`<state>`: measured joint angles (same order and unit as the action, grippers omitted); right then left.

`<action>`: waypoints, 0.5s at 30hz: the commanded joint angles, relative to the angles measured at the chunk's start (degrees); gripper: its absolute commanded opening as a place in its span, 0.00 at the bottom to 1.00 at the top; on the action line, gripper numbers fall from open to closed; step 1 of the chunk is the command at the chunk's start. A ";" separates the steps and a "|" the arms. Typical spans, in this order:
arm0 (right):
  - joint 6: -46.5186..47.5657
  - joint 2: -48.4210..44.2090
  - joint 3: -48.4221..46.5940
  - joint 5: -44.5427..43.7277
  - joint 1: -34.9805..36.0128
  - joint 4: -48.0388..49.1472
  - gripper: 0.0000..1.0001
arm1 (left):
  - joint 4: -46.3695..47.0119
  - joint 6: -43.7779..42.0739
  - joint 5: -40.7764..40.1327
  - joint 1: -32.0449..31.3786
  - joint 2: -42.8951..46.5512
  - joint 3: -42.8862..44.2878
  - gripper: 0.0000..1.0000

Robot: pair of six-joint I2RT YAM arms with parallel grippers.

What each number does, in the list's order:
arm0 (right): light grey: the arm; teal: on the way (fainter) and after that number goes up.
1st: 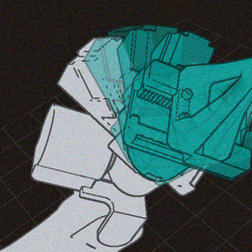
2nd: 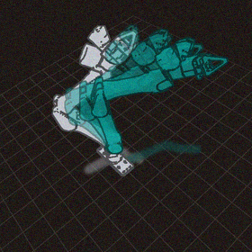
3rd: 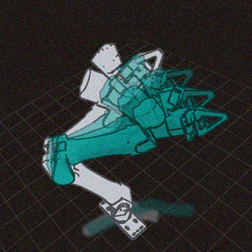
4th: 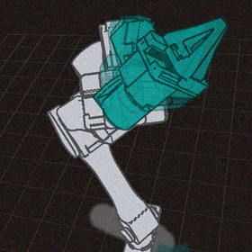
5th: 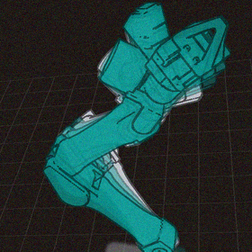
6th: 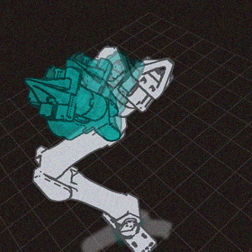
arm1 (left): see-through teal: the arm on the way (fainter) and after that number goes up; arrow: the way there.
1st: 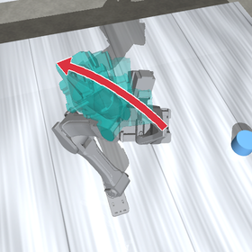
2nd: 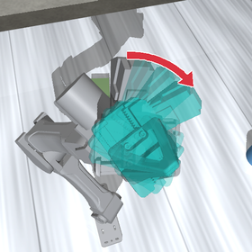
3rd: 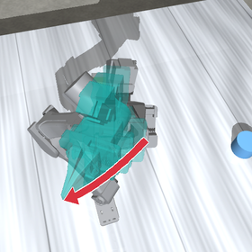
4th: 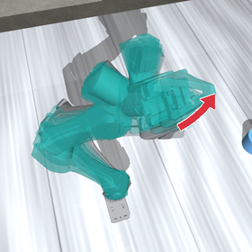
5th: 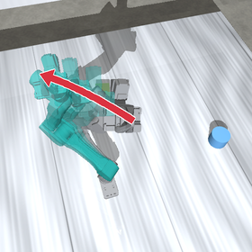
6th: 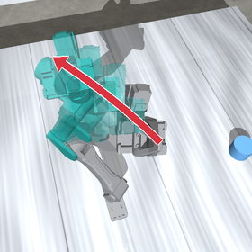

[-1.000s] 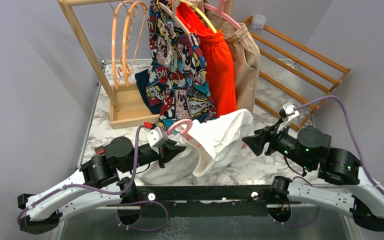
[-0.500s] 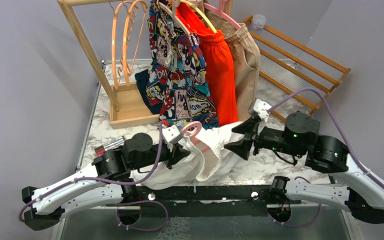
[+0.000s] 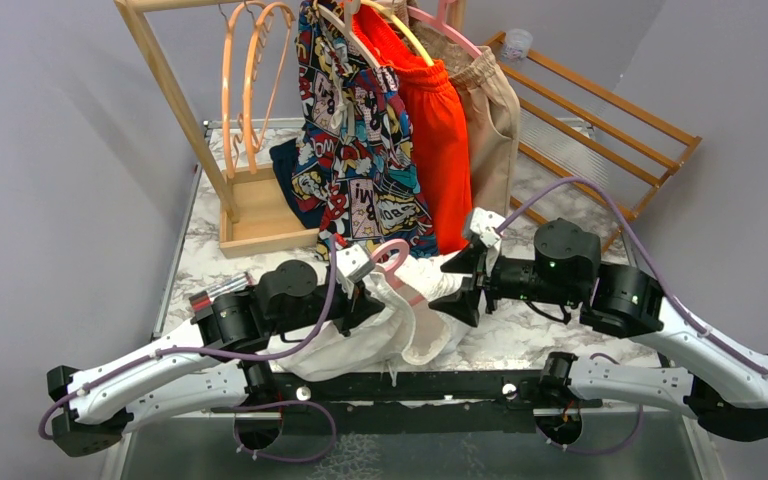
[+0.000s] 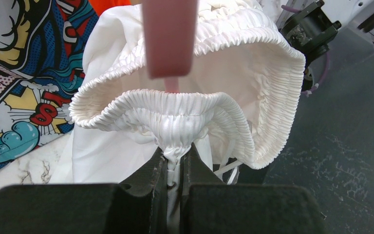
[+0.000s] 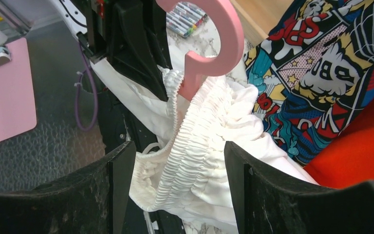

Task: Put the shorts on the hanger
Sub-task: Hang the shorts on the hanger.

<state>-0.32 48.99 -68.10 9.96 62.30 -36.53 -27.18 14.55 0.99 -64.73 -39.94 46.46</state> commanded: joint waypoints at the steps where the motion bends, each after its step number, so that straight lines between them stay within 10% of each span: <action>1: 1.08 0.00 1.65 2.24 0.29 0.06 0.70 | 1.88 1.17 0.66 0.04 1.13 1.86 0.00; 15: 1.05 0.88 4.82 -3.65 0.31 1.49 0.73 | 1.79 2.43 -0.64 0.00 0.69 2.05 0.00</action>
<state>0.05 49.87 -63.94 9.13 62.30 -36.53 -27.24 15.59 0.91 -64.73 -39.75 46.48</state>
